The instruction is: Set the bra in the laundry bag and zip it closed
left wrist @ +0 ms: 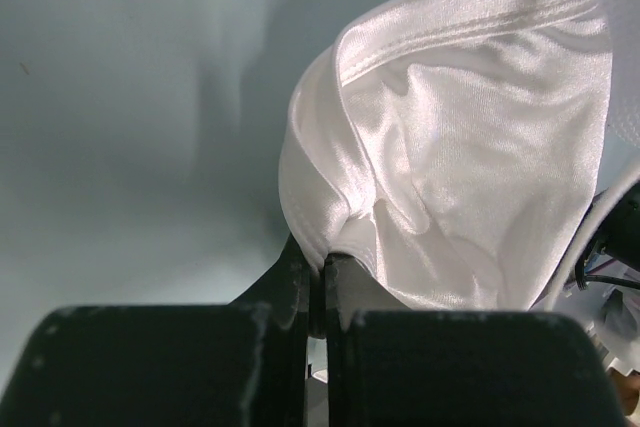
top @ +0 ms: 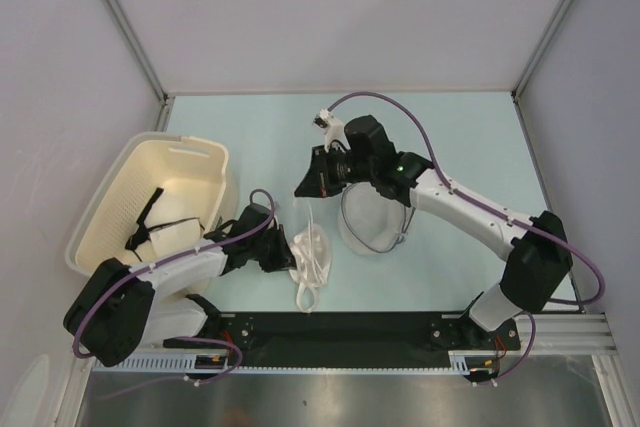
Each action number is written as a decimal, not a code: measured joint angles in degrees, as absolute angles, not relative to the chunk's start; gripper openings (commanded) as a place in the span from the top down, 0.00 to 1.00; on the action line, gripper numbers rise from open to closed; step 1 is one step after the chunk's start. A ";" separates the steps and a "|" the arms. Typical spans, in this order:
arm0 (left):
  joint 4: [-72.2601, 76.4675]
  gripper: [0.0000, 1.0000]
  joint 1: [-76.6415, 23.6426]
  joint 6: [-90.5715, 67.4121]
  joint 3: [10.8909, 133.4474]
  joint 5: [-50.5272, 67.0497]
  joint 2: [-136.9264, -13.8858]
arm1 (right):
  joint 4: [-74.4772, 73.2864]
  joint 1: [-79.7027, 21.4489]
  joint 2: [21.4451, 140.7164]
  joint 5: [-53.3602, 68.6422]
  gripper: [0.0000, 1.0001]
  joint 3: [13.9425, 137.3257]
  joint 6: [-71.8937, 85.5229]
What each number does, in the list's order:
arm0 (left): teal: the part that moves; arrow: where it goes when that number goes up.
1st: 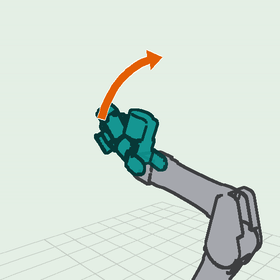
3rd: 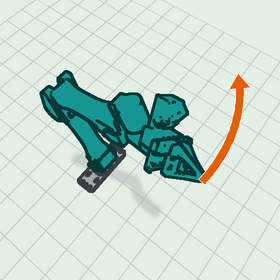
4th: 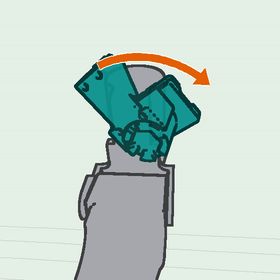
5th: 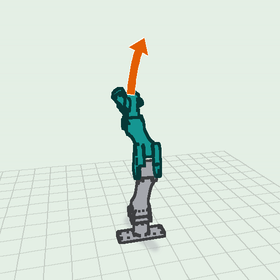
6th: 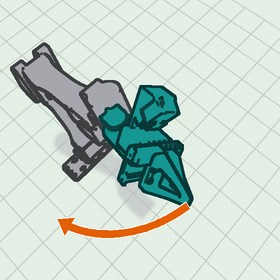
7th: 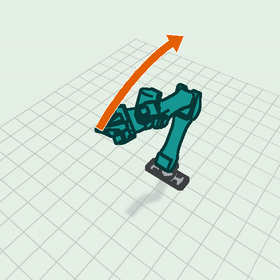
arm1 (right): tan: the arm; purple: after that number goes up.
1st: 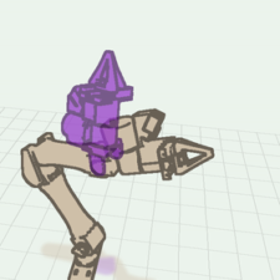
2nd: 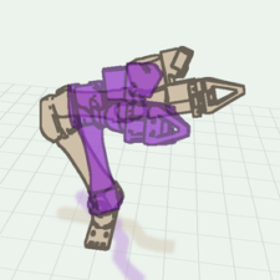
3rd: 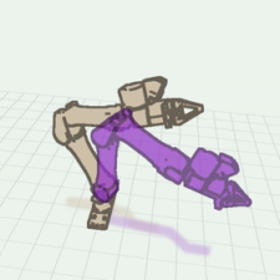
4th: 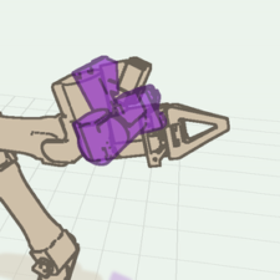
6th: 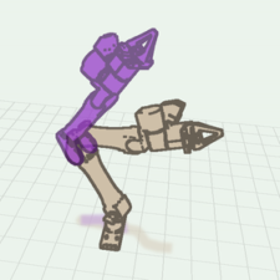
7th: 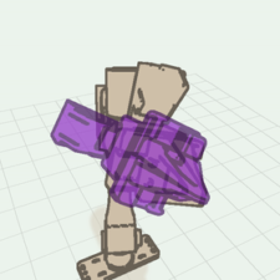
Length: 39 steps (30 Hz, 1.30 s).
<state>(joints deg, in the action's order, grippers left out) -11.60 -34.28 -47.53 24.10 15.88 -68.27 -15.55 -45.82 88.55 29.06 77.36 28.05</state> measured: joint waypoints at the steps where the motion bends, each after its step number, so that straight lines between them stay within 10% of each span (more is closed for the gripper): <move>1: -11.60 1.00 -34.26 -47.53 24.10 15.90 -68.27 | -14.68 -45.78 89.27 28.56 1.00 77.36 28.05; 39: -11.42 1.00 -32.97 -47.48 24.10 17.82 -69.04 | -20.58 -51.53 86.08 29.26 0.96 64.18 20.91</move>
<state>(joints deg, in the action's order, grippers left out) -11.42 -32.97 -47.48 24.10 17.82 -69.04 -20.58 -51.53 86.08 29.26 64.18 20.91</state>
